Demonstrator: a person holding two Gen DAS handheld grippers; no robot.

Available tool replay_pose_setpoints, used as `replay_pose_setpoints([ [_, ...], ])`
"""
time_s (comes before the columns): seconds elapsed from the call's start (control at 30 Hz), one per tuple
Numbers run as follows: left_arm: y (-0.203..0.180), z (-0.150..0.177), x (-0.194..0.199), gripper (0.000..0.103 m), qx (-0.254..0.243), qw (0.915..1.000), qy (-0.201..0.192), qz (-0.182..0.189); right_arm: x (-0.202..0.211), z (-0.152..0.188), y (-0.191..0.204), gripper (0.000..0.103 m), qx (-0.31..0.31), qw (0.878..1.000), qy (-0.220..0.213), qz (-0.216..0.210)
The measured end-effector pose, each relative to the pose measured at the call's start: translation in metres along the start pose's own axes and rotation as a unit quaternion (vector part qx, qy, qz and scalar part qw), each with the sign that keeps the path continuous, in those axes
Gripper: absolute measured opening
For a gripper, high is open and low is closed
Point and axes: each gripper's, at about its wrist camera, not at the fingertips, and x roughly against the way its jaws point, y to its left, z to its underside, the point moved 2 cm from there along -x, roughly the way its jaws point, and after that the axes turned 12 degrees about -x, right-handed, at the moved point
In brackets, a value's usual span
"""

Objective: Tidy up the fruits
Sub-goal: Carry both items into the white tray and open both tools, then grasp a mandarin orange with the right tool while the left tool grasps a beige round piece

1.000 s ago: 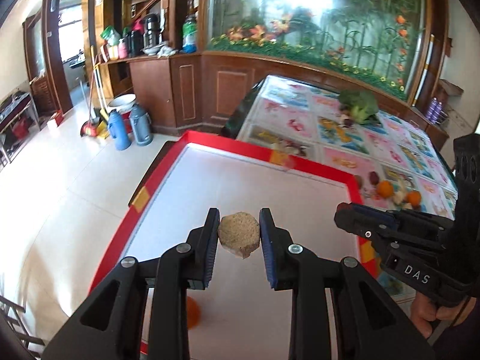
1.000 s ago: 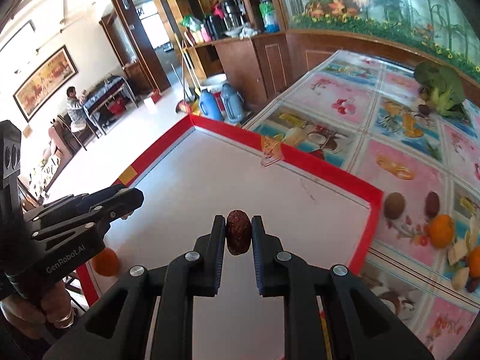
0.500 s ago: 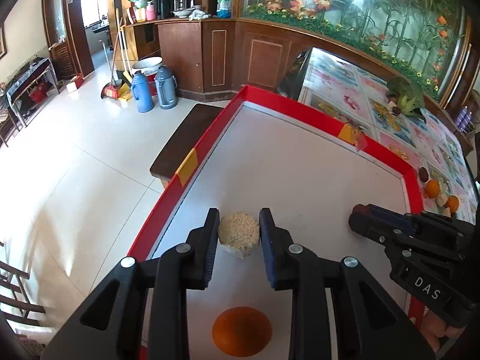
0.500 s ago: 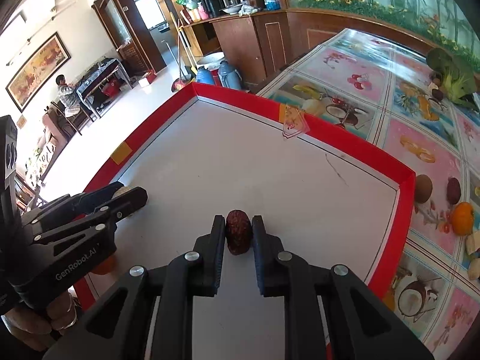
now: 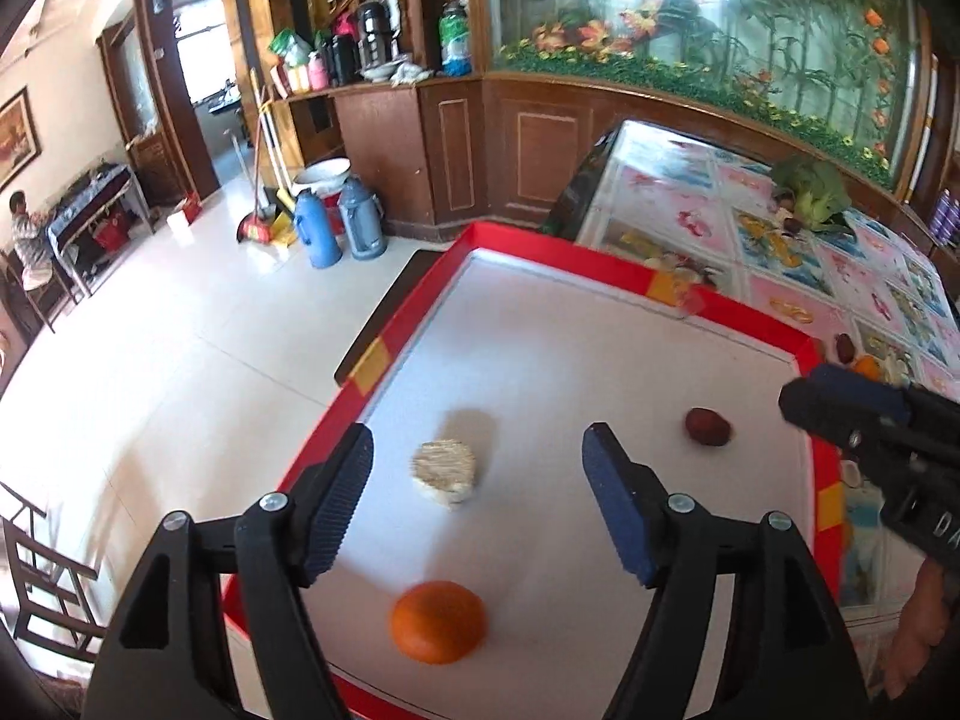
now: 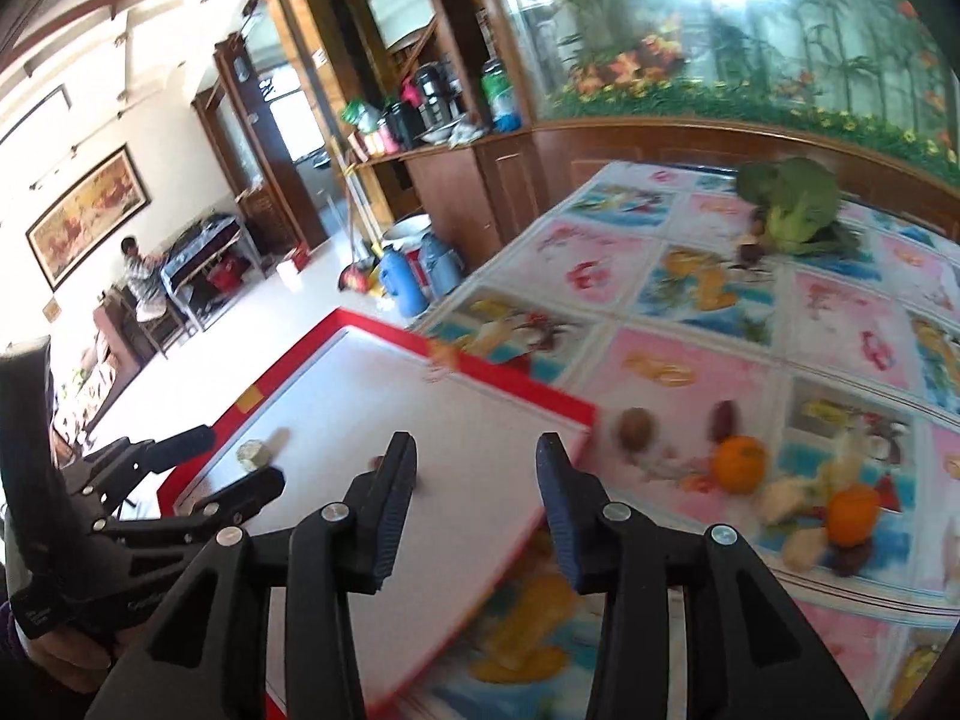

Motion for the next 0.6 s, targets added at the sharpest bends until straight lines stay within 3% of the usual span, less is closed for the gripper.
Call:
replay_pose_setpoints([
  [0.27, -0.081, -0.008, 0.024, 0.076, -0.090, 0.9937, -0.019, 0.065, 0.047, -0.006, -0.116, 0.042, -0.085, 0.993, -0.036, 0.071],
  [0.5, -0.142, -0.015, 0.027, 0.076, -0.140, 0.9842, -0.010, 0.108, 0.036, -0.007, -0.173, 0.042, -0.183, 0.982, -0.008, 0.044],
  [0.6, -0.168, -0.017, 0.027, 0.076, -0.158, 0.9790, -0.005, 0.128, 0.031, -0.008, -0.177, 0.042, -0.186, 0.981, 0.003, 0.045],
])
